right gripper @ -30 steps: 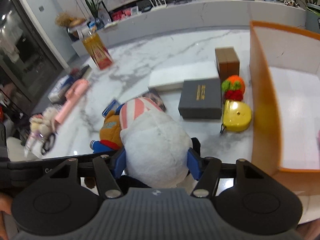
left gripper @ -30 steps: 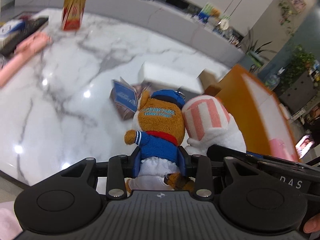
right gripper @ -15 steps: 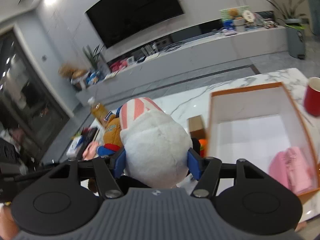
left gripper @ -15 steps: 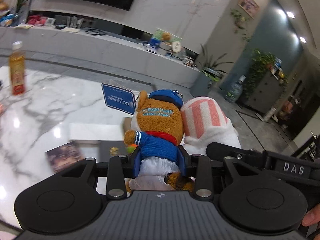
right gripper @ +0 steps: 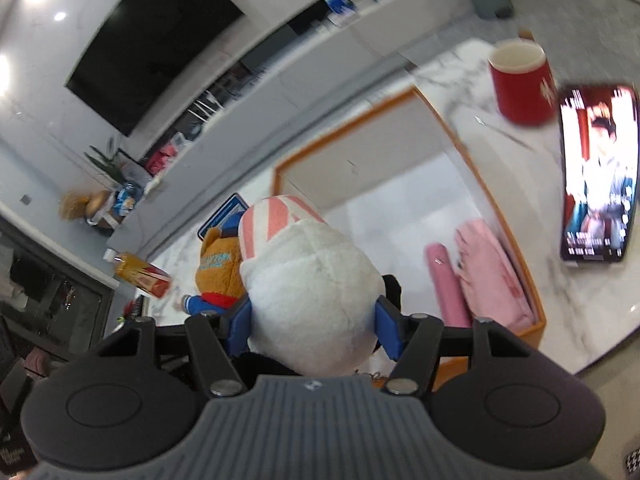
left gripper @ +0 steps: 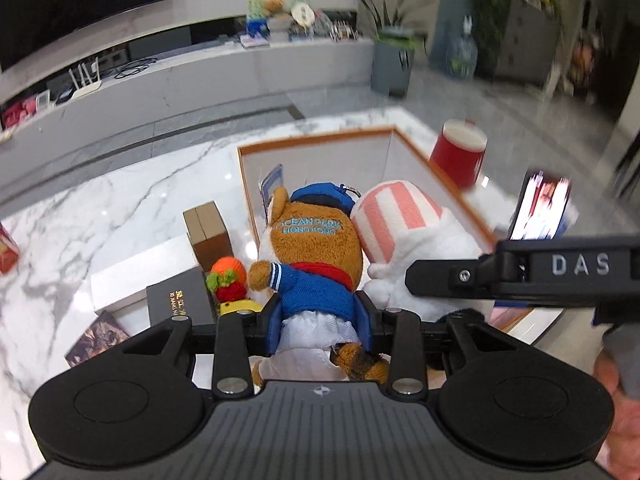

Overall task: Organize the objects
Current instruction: 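Lift both plushes and carry them over the orange box, then lower both plushes into the box beside the pink items and open grippers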

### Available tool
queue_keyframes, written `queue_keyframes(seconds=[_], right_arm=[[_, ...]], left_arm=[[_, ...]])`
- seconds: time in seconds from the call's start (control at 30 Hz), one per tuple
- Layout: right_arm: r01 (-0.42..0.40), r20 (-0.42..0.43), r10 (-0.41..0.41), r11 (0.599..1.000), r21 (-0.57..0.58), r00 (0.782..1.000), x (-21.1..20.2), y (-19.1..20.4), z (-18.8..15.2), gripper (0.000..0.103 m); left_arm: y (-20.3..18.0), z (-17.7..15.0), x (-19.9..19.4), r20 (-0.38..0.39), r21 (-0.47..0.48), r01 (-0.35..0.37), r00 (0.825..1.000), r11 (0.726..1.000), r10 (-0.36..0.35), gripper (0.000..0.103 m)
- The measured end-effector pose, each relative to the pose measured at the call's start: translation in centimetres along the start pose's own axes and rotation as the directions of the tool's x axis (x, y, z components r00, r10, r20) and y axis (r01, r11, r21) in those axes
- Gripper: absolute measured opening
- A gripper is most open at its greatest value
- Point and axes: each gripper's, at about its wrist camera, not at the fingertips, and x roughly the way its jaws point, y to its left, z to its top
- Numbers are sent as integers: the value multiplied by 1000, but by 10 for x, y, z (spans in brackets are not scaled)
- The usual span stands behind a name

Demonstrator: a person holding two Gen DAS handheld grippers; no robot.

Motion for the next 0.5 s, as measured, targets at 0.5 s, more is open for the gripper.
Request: queue_keyframes(seconds=[0.5], right_arm=[[102, -160, -101, 995, 1, 982, 34, -25, 9, 66]], left_arm=[[-52, -5, 27, -31, 407, -127, 988, 904, 153, 43]])
